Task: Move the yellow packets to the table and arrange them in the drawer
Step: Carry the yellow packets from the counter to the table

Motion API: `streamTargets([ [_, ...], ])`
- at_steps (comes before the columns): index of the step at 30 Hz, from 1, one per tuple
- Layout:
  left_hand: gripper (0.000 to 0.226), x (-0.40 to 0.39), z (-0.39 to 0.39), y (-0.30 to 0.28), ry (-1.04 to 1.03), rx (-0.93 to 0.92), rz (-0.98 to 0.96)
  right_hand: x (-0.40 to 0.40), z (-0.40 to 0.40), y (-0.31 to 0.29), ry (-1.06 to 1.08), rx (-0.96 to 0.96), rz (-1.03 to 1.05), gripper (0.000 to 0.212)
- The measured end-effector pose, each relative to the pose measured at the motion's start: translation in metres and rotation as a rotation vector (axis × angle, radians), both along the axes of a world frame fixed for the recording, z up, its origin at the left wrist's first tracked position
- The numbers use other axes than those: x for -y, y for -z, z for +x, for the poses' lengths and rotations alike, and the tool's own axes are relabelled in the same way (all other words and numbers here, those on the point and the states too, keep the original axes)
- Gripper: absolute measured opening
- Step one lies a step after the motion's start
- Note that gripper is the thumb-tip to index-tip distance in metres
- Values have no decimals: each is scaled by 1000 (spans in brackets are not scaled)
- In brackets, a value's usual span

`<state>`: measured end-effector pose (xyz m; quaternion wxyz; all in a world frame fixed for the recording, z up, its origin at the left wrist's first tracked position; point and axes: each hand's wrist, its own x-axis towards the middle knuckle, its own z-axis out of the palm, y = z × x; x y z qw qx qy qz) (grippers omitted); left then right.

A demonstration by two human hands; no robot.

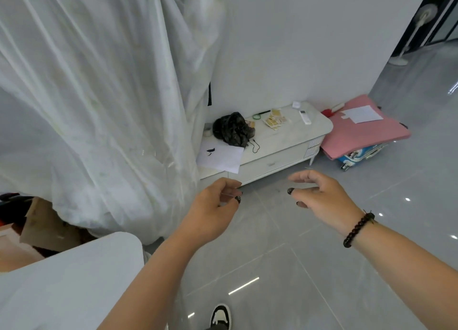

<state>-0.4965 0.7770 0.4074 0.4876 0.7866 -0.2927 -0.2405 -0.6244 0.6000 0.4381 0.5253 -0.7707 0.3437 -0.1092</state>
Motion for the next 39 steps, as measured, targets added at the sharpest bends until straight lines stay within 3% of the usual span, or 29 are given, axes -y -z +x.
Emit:
streamTargets([
  [10,29,110,135,-7,93,6,47,82,145,-6,93,70,101,21],
  [19,31,246,192,-21,219,56,41,189,182,-2,195,116,169,21],
  [30,29,445,198,-4,32,-93,19,413,196,-9,163,170,204,19],
  [39,30,560,235,19,-60,-172,22,538,222,1,170,129,209,20],
])
